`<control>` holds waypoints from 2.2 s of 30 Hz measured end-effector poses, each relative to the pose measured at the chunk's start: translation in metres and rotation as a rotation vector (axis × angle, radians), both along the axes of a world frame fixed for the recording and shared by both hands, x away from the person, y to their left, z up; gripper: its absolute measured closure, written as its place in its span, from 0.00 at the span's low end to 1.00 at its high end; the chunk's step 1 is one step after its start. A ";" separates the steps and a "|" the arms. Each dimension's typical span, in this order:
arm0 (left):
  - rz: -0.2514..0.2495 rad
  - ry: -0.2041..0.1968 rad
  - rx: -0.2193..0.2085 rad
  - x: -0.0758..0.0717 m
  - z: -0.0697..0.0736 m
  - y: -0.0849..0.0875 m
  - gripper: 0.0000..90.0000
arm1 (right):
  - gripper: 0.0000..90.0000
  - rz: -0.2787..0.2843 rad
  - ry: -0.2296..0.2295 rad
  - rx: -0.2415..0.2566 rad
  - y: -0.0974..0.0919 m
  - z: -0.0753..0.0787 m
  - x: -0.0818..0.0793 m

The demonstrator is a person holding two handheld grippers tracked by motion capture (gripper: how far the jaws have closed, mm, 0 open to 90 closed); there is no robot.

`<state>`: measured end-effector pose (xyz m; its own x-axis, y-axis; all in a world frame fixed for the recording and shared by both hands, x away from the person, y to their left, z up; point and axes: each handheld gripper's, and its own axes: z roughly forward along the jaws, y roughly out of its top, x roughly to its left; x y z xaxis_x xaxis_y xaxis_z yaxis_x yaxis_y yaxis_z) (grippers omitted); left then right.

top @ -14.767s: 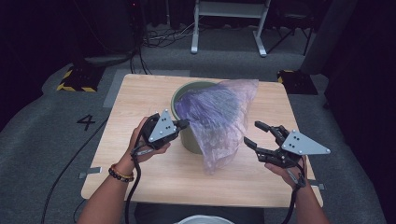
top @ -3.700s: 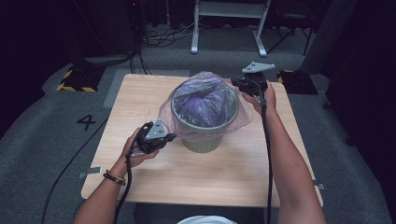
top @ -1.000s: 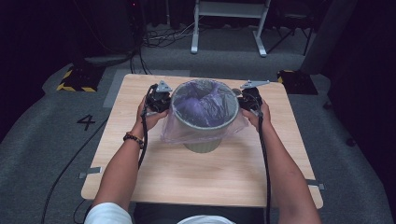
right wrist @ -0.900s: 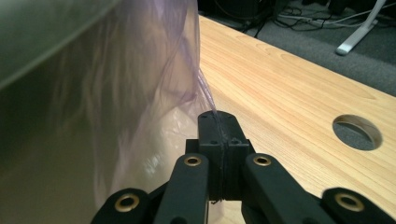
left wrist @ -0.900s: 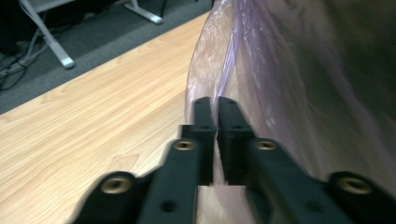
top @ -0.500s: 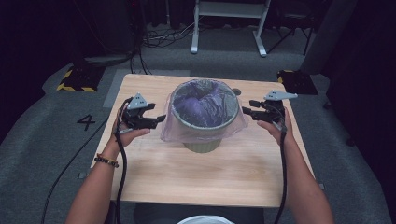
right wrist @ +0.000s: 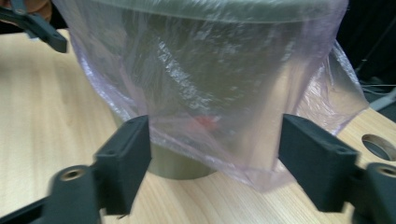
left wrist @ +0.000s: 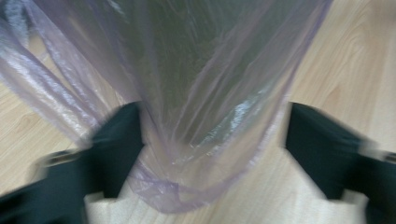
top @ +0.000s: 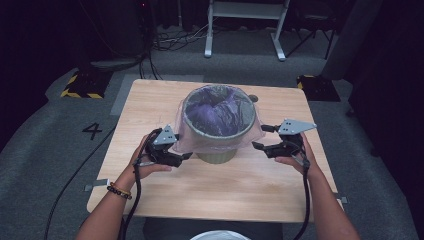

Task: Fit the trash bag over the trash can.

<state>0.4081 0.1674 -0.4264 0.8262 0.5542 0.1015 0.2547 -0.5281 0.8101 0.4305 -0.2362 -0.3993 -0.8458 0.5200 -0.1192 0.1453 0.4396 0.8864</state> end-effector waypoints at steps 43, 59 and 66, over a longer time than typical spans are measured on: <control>0.055 0.130 0.099 -0.029 -0.055 0.028 0.18 | 0.23 -0.086 0.069 0.129 -0.031 -0.020 -0.018; 0.041 0.190 0.087 -0.036 -0.075 0.032 0.17 | 0.22 -0.086 -0.071 0.106 -0.021 0.033 -0.024; 0.036 0.181 0.073 -0.035 -0.077 0.034 0.16 | 0.22 -0.071 -0.105 0.120 -0.009 0.059 -0.016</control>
<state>0.3733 0.2015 -0.5035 0.8143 0.5804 -0.0055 0.4124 -0.5719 0.7092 0.4148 -0.2451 -0.3406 -0.7928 0.5936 -0.1383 0.0758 0.3212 0.9440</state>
